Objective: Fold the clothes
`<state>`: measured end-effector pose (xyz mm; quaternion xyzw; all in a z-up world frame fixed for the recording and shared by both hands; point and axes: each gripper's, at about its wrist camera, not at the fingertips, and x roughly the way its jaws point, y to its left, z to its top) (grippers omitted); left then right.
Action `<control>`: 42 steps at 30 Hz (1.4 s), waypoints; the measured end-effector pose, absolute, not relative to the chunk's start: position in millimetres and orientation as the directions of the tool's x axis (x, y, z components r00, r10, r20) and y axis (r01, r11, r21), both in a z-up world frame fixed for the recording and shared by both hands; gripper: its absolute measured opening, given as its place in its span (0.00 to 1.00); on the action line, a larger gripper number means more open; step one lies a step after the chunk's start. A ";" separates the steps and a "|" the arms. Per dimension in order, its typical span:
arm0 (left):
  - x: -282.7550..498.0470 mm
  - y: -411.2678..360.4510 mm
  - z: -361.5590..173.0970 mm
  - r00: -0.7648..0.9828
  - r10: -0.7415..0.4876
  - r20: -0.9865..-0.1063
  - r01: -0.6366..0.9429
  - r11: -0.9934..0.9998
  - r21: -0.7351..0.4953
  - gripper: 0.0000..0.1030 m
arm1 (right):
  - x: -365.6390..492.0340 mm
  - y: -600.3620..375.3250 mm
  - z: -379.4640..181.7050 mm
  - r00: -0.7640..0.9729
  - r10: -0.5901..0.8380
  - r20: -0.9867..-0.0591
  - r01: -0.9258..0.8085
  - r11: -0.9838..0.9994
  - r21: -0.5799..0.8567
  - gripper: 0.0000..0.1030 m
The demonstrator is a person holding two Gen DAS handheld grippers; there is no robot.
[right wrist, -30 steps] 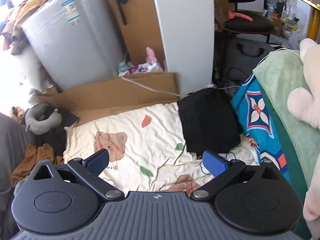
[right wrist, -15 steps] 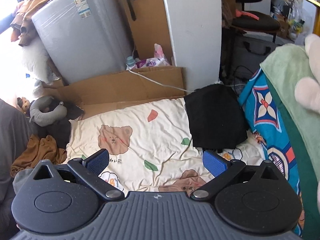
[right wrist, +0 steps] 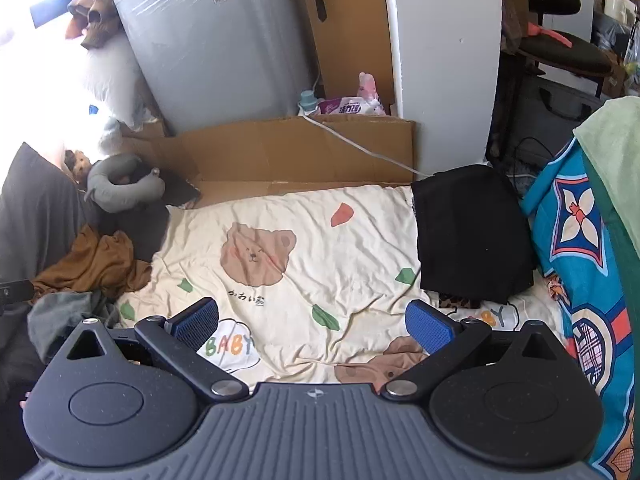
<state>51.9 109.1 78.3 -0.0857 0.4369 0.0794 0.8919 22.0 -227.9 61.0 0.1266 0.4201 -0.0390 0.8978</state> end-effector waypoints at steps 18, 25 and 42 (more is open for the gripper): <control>60.9 45.2 22.6 0.545 0.112 -0.831 -0.170 0.985 0.021 1.00 | 38.0 -213.1 19.2 0.594 0.052 -0.803 0.125 0.980 0.155 1.00; 66.3 29.3 11.9 0.542 0.130 -0.830 -0.136 0.989 0.066 1.00 | 42.7 -216.8 8.9 0.567 0.056 -0.822 0.157 0.972 0.175 0.99; 62.5 45.8 2.5 0.505 0.138 -0.852 -0.226 0.974 0.024 1.00 | 49.7 -198.0 7.2 0.523 0.091 -0.847 0.048 0.989 0.136 0.99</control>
